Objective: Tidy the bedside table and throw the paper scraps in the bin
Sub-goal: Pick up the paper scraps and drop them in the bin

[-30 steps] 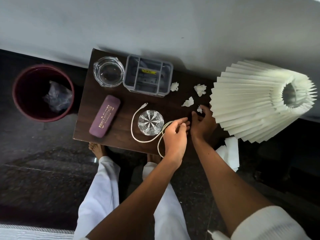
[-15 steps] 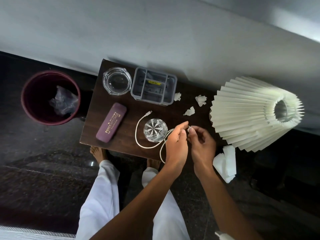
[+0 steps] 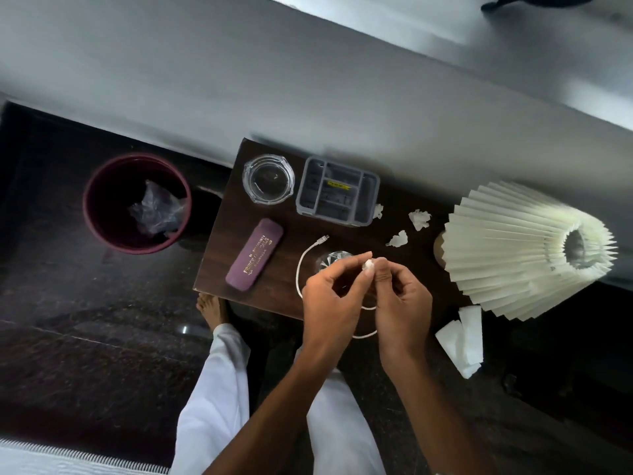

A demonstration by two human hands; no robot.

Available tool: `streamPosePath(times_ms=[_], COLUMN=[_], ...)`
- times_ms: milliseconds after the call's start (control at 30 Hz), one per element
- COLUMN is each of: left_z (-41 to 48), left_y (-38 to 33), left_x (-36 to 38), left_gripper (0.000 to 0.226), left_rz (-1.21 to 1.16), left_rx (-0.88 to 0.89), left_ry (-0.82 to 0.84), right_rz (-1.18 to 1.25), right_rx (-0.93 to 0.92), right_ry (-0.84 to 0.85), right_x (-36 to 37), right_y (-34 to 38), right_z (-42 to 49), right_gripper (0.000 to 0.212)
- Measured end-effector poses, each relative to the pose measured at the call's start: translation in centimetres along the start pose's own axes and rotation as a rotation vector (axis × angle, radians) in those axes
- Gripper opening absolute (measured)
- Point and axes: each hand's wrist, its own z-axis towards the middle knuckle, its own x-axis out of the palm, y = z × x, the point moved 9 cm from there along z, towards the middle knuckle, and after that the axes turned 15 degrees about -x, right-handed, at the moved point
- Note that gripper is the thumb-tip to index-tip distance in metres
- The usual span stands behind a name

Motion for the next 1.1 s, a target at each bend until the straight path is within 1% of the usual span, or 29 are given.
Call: streamPosePath(times_ms=[67, 133, 200, 267, 367, 500, 567, 700, 800, 933, 1100], left_z=[0.0, 0.4, 0.9, 1.6, 2.6, 3.8, 4.3, 5.3, 6.1, 7.7, 10.2], left_y=[-1.2, -2.1, -2.5, -2.7, -2.1, -0.7, -0.2, 0.5, 0.7, 0.9, 1.0], left_x=[-2.3, -4.6, -7.1, -9.5, -13.7, -18.7, -21.2, -25.5, -28.5, -32.2, -36.9], left_gripper=[0.022, 0.019, 0.016, 0.015, 0.011, 0.013, 0.016, 0.015, 0.017, 0.025, 0.023], left_rz=[-0.026, -0.025, -0.043, -0.087, -0.189, -0.373, -0.441, -0.491, -0.590, -0.723, -0.795], left_rx=[0.042, 0.068, 0.059, 0.034, -0.052, -0.221, -0.293, -0.389, -0.419, -0.440, -0.431], left_ry=[-0.015, -0.041, -0.071, -0.107, -0.193, -0.250, -0.267, -0.292, -0.295, -0.291, -0.319], right_rz=[0.030, 0.069, 0.101, 0.117, 0.153, 0.109, 0.081, 0.025, -0.024, -0.073, -0.146], right_rx=[0.007, 0.027, 0.058, 0.034, -0.049, -0.134, -0.157, -0.184, -0.201, -0.214, -0.206], right_ry=[0.024, 0.047, 0.068, 0.092, 0.181, 0.399, 0.470, 0.505, 0.536, 0.574, 0.597], right_x=[1.9, 4.0, 6.4, 8.7, 12.8, 18.8, 21.8, 26.8, 30.5, 35.2, 40.9], right_y=[1.2, 2.1, 2.7, 3.6, 5.3, 6.9, 7.4, 7.8, 7.8, 7.3, 5.9], right_z=[-0.4, -0.9, -1.3, -1.5, -1.8, -2.5, -3.1, -4.1, -4.5, -4.8, -4.6], right_gripper=[0.017, 0.028, 0.034, 0.028, 0.004, 0.018, 0.023, 0.024, 0.021, 0.015, 0.011])
